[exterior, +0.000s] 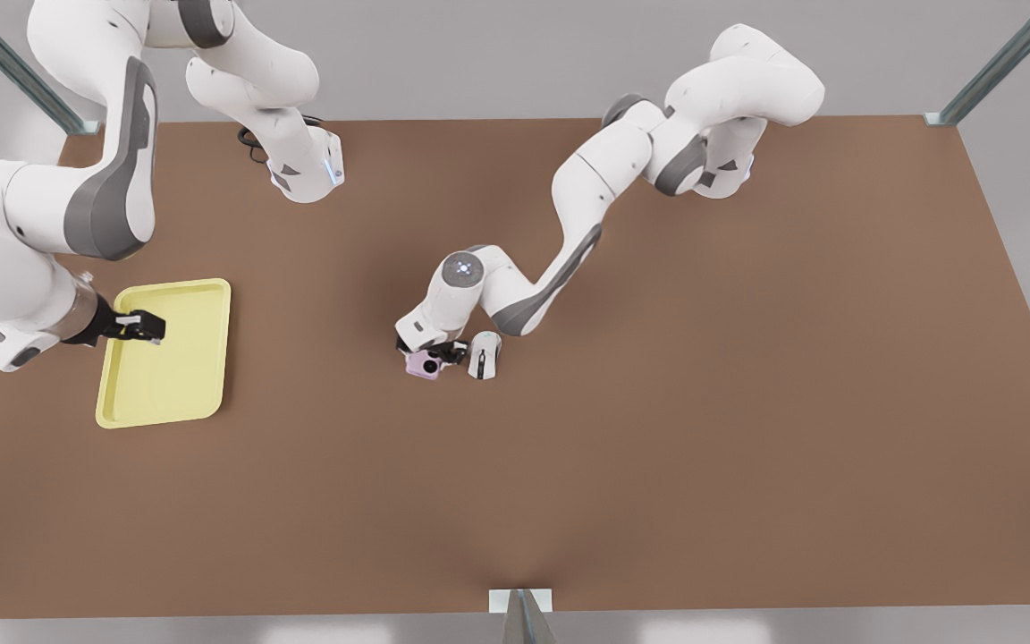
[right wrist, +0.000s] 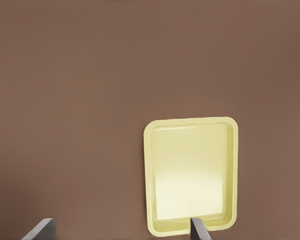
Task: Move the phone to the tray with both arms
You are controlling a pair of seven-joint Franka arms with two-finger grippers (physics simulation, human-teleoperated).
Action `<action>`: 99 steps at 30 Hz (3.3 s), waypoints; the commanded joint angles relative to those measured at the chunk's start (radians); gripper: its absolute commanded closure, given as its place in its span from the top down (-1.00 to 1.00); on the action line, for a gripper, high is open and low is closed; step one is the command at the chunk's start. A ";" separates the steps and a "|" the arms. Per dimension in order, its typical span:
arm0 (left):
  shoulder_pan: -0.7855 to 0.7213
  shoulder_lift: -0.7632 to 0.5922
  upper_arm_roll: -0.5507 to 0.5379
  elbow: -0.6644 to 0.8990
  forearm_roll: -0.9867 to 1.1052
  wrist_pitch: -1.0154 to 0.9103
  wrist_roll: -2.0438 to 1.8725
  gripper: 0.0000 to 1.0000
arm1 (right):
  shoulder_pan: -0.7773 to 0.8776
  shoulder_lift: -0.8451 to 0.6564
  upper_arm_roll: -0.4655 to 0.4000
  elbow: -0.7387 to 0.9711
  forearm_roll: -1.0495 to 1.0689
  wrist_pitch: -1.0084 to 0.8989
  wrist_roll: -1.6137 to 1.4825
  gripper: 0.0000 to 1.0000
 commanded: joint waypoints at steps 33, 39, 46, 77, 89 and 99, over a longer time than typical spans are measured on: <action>0.761 -0.985 -0.022 -0.591 0.122 -0.831 0.781 1.00 | 0.282 0.242 0.136 -0.110 0.084 0.357 0.694 1.00; 0.759 -0.956 -0.018 -0.594 0.126 -0.850 0.773 1.00 | 0.354 0.317 0.139 -0.165 0.110 0.510 0.823 1.00; 0.761 -0.950 -0.015 -0.594 0.125 -0.850 0.781 1.00 | 0.377 0.365 0.139 -0.231 0.135 0.645 0.886 1.00; 0.750 -0.924 -0.015 -0.597 0.134 -0.841 0.722 1.00 | 0.420 0.366 0.163 -0.478 0.179 0.869 0.811 1.00; 0.750 -0.916 -0.015 -0.595 0.134 -0.839 0.715 1.00 | 0.420 0.383 0.163 -0.517 0.179 0.932 0.772 1.00; 0.750 -0.913 -0.015 -0.595 0.134 -0.839 0.702 1.00 | 0.420 0.382 0.163 -0.515 0.179 0.923 0.751 0.73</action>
